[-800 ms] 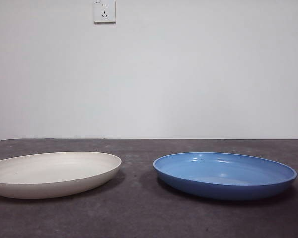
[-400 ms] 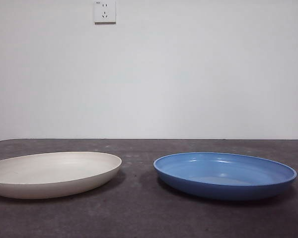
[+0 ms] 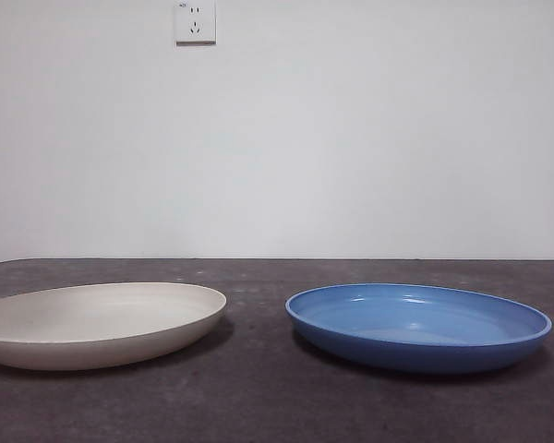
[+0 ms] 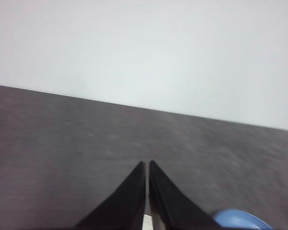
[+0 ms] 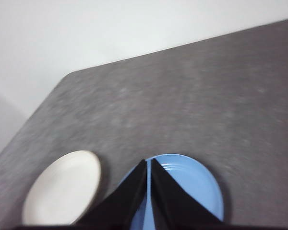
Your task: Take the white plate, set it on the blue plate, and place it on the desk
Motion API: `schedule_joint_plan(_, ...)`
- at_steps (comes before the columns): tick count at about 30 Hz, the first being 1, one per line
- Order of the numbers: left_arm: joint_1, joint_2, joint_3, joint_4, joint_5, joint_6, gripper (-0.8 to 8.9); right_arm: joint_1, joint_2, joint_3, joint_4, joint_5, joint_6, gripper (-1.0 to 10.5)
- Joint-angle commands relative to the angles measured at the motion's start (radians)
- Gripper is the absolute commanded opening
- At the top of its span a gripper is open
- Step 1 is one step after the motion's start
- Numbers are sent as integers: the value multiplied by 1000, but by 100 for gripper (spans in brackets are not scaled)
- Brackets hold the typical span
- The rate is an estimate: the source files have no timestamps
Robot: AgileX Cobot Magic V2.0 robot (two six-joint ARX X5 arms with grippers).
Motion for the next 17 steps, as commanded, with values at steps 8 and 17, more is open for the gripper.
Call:
schedule_joint_plan(8,-160,73,87,-60,96,51,13,191,100,190,-65,-22,-123,8)
schedule_joint_plan(17,-200,61,86,-95,103,49,16,206,101,221,-188,-45,-214,8)
